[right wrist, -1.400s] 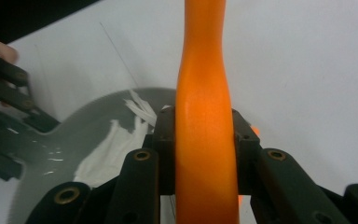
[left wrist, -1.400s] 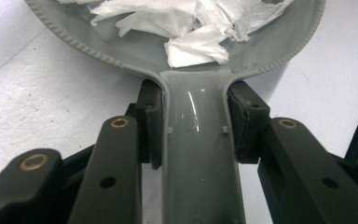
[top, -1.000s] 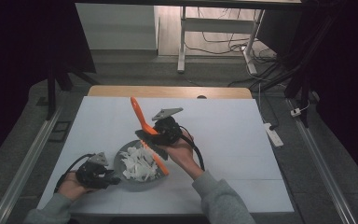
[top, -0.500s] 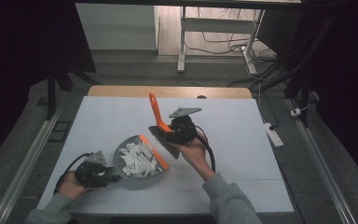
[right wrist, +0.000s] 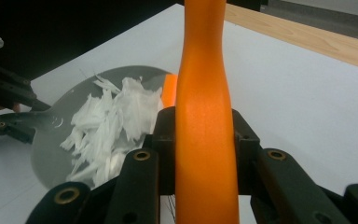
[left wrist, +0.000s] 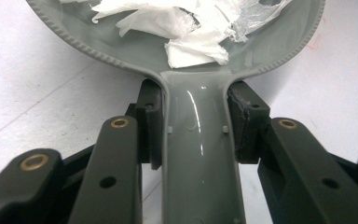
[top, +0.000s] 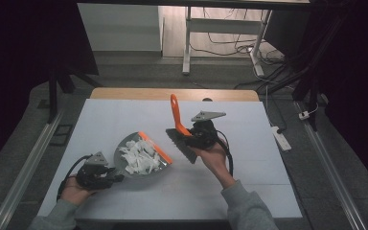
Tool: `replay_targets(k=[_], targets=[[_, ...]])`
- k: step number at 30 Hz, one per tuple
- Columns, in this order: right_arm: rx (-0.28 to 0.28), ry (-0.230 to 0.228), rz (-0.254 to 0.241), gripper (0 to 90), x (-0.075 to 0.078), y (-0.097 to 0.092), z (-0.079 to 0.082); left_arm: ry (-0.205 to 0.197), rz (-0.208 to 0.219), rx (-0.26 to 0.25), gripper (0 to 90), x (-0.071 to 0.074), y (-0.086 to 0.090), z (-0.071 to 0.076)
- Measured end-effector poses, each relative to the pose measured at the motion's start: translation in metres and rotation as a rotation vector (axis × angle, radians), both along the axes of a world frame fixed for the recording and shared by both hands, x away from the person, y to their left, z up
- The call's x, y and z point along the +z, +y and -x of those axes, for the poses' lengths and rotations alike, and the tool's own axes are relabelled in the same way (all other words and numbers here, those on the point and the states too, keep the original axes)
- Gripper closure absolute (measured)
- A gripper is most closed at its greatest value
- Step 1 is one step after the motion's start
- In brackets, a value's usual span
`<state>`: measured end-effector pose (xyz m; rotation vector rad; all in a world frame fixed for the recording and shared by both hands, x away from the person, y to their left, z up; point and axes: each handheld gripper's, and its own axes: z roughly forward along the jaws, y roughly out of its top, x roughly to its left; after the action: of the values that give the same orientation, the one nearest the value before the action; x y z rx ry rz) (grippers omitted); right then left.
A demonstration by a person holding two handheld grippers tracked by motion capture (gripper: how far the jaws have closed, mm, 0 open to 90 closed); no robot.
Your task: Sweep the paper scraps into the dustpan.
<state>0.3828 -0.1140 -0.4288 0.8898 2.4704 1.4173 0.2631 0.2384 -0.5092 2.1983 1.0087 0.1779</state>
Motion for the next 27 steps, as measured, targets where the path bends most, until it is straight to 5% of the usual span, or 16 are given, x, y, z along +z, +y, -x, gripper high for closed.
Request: replay_targets(k=[27], targets=[[-0.039,0.004,0.003,70.5,-0.001,-0.072,0.032,-0.039,0.043,0.105,61.2,0.011,-0.004,0.006]])
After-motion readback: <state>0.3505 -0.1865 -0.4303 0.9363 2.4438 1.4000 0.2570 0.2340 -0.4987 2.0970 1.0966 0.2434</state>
